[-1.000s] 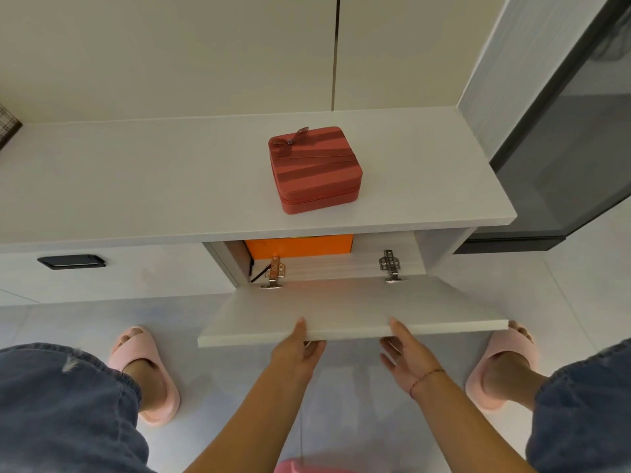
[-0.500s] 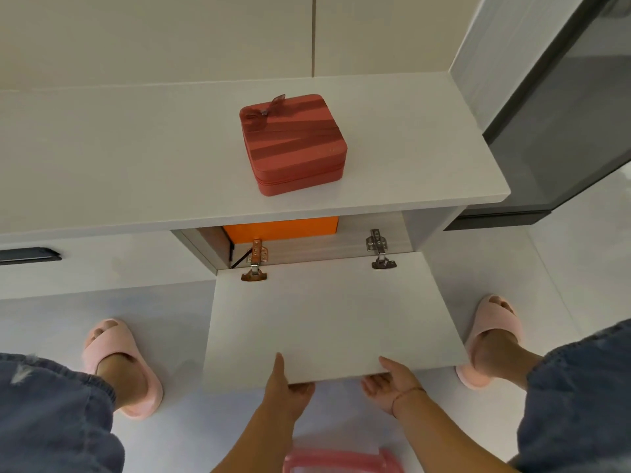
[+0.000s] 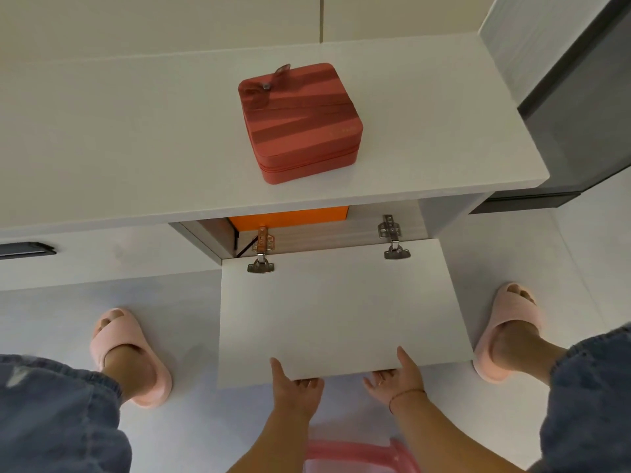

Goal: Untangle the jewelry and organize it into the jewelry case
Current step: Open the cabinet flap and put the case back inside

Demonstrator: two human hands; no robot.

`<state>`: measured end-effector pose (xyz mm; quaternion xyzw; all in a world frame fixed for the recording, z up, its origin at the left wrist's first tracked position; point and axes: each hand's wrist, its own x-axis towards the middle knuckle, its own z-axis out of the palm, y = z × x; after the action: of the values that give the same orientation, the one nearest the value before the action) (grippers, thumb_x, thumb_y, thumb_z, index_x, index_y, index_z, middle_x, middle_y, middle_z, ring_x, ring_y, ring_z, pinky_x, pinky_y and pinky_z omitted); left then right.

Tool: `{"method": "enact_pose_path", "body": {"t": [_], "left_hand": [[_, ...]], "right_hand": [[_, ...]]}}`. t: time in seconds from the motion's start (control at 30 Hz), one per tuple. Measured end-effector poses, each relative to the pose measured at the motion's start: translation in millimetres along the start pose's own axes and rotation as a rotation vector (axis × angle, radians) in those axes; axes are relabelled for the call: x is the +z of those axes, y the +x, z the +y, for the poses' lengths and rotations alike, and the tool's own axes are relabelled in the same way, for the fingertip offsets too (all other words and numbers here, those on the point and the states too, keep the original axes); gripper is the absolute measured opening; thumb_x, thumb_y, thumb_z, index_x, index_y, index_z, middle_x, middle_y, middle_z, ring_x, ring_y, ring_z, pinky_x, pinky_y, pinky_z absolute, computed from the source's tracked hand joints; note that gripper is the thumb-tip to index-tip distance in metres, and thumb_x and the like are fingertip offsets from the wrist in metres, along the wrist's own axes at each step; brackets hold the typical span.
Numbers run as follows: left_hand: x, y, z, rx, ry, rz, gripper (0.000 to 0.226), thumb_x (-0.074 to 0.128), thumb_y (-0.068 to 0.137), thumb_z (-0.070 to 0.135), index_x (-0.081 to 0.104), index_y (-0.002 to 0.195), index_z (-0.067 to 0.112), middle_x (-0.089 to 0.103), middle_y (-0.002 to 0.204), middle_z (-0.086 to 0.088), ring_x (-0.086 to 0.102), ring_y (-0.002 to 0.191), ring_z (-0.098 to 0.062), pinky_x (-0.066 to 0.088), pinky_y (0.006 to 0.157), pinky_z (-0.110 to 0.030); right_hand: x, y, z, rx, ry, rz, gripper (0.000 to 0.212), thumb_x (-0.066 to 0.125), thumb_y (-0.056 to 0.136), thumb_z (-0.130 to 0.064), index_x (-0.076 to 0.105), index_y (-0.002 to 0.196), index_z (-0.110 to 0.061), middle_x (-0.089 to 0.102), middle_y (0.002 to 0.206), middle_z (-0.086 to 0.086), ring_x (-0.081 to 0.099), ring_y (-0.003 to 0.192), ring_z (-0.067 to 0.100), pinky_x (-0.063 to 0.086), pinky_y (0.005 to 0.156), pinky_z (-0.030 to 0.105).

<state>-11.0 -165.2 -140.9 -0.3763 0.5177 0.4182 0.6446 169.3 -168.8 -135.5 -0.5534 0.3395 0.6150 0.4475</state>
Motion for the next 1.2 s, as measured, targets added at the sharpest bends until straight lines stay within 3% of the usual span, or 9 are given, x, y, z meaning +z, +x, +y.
{"method": "enact_pose_path", "body": {"t": [0.13,0.27,0.43,0.5,0.57,0.7,0.83,1.0,1.2], "left_hand": [[-1,-1,2,-0.033,0.013,0.000,0.093,0.050,0.086,0.065,0.020,0.150,0.004,0.029,0.154,-0.017,0.031,0.141,-0.032,0.023,0.117,-0.042],[0,-10,4,-0.030,0.058,0.000,0.100,0.044,0.089,0.065,-0.004,0.151,0.003,0.004,0.160,-0.014,0.007,0.148,-0.026,0.009,0.120,-0.040],[17,-19,13,0.000,0.301,0.023,0.100,0.043,0.088,0.067,0.002,0.151,0.000,0.013,0.157,-0.020,0.019,0.145,-0.030,0.016,0.118,-0.041],[35,-29,22,0.049,0.453,-0.037,0.096,0.051,0.083,0.067,0.020,0.148,0.002,0.047,0.131,-0.020,0.048,0.120,-0.029,0.036,0.100,-0.038],[58,-46,33,0.150,0.563,-0.086,0.087,0.055,0.083,0.063,0.033,0.142,0.003,0.054,0.110,-0.015,0.052,0.103,-0.028,0.040,0.087,-0.037],[114,-101,45,0.615,0.832,-0.118,0.066,0.043,0.095,0.053,0.035,0.145,0.011,0.040,0.148,-0.010,0.037,0.136,-0.027,0.027,0.113,-0.041],[153,-166,44,1.058,0.982,-0.267,0.049,0.043,0.093,0.056,0.058,0.127,0.025,0.060,0.129,0.003,0.052,0.123,-0.018,0.040,0.106,-0.044],[196,-214,48,1.362,0.778,-0.356,0.028,0.043,0.099,0.038,0.060,0.118,0.027,0.061,0.115,0.014,0.055,0.108,-0.002,0.041,0.090,-0.018],[250,-197,77,1.198,0.963,-0.381,0.066,0.033,0.097,0.056,0.019,0.152,0.021,0.030,0.154,0.000,0.031,0.140,-0.019,0.027,0.116,-0.042]], "right_hand": [[-2,0,1,0.011,-0.015,-0.025,0.056,0.051,0.093,-0.046,0.043,0.133,-0.007,0.054,0.121,0.008,0.045,0.126,0.025,0.020,0.115,0.048],[-4,-3,-2,0.038,-0.046,-0.030,0.074,0.050,0.093,-0.048,0.024,0.147,-0.004,0.039,0.146,0.009,0.033,0.137,0.024,0.017,0.115,0.048],[12,-7,-3,0.132,-0.300,0.043,0.076,0.053,0.091,-0.049,0.028,0.141,0.003,0.041,0.143,0.018,0.049,0.078,0.029,0.040,0.094,0.043],[34,-19,-8,0.103,-0.461,0.046,0.066,0.058,0.088,-0.049,0.044,0.125,0.003,0.055,0.107,0.018,0.042,0.066,0.025,0.042,0.072,0.041],[62,-40,-22,-0.056,-0.593,0.004,0.046,0.060,0.088,-0.045,0.052,0.103,-0.002,0.047,0.080,0.011,0.043,0.065,0.023,0.042,0.076,0.038],[134,-103,-55,-0.633,-0.810,-0.115,0.022,0.055,0.093,-0.032,0.053,0.079,-0.015,0.050,0.080,0.004,0.051,0.082,0.017,0.048,0.078,0.034],[190,-172,-66,-1.064,-0.955,-0.302,0.026,0.056,0.091,-0.038,0.058,0.083,-0.013,0.051,0.078,-0.001,0.047,0.072,0.013,0.040,0.064,0.024],[242,-204,-71,-1.321,-0.976,-0.387,0.037,0.061,0.089,-0.035,0.055,0.117,-0.011,0.056,0.111,0.003,0.053,0.098,0.013,0.040,0.074,0.012],[284,-194,-77,-1.181,-1.106,-0.488,0.056,0.053,0.093,-0.041,0.040,0.138,-0.012,0.048,0.136,0.004,0.048,0.123,0.019,0.040,0.099,0.029]]}}
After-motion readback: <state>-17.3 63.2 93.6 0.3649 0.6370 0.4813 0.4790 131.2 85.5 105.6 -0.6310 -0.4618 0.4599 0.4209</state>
